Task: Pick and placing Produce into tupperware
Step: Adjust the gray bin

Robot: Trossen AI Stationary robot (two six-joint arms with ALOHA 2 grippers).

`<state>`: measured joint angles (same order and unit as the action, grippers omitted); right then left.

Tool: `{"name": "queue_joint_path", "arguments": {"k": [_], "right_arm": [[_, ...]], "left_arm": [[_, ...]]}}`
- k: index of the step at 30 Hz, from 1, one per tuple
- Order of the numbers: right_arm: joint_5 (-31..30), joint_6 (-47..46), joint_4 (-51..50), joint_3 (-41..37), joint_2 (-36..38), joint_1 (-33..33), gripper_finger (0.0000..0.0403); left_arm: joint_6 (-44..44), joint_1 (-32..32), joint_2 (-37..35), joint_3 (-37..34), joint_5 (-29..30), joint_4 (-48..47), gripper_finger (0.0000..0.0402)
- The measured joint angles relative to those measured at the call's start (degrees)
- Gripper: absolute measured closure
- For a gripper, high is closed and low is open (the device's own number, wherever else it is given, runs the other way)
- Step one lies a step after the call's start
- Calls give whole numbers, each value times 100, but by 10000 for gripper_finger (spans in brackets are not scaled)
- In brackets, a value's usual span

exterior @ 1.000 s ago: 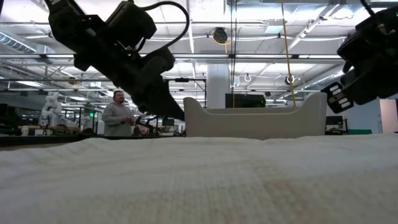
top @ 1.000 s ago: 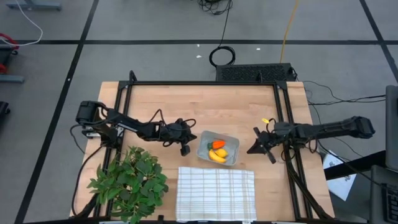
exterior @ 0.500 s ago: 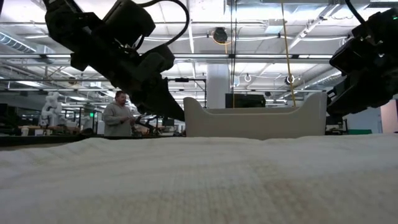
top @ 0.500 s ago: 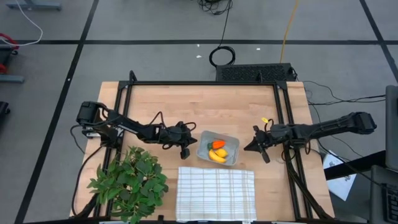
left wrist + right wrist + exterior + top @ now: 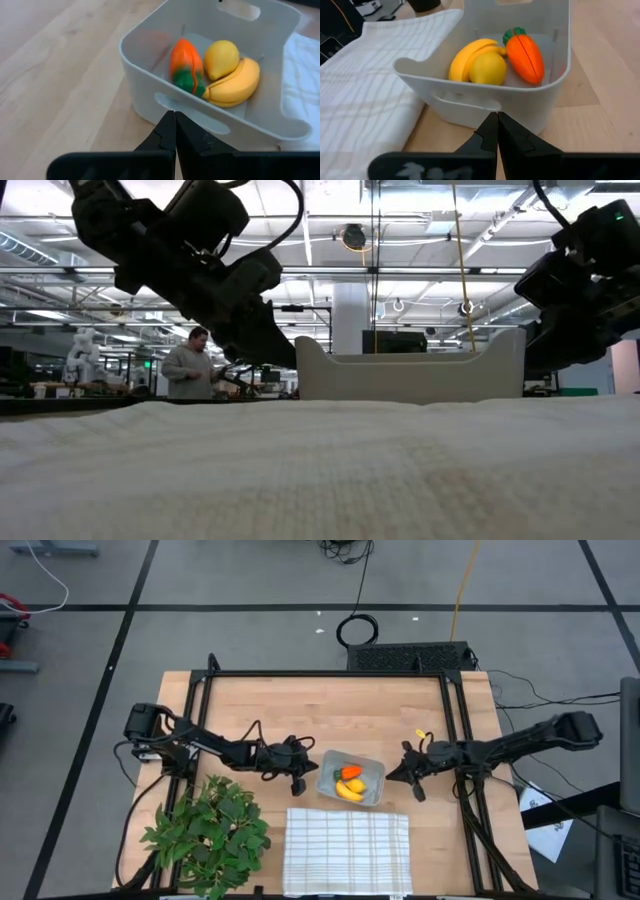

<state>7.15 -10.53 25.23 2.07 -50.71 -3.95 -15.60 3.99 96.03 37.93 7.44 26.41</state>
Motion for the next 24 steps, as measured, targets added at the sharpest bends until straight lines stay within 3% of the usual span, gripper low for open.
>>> {"name": "queue_joint_path", "arguments": {"k": [24], "right_arm": [[-17, 245, 1432, -4, -1150, 487, 403]], "left_arm": [[-88, 382, 0, -2, -4, 72, 401]]}}
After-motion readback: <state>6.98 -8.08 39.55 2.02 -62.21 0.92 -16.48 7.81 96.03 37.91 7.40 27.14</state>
